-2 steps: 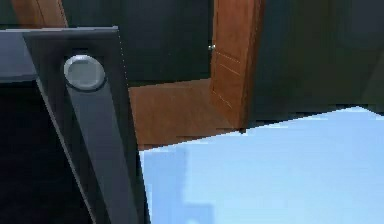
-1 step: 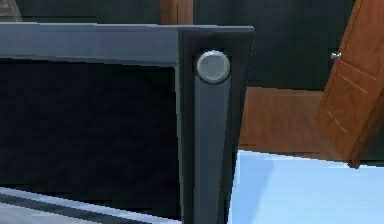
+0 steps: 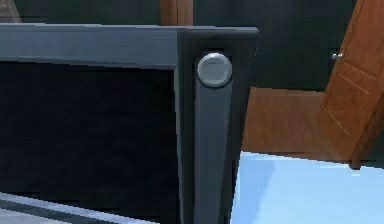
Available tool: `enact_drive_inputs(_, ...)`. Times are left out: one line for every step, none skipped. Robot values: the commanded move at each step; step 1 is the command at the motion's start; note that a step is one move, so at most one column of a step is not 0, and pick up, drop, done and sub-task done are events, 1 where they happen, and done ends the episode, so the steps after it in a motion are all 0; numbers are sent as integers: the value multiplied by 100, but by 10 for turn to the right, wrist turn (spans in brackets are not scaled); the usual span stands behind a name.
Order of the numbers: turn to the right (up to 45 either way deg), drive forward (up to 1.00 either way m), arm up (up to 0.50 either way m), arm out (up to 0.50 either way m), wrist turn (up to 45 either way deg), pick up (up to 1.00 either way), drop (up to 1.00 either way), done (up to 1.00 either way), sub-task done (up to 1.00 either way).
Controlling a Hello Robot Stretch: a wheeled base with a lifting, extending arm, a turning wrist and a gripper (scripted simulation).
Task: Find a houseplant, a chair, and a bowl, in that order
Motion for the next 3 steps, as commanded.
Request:
enact_drive_inputs(-450, 0, 0, 0, 0, 0, 0, 0, 0)
enact_drive_inputs(-450, 0, 0, 0, 0, 0, 0, 0, 0)
enact_drive_inputs(-450, 0, 0, 0, 0, 0, 0, 0, 0)
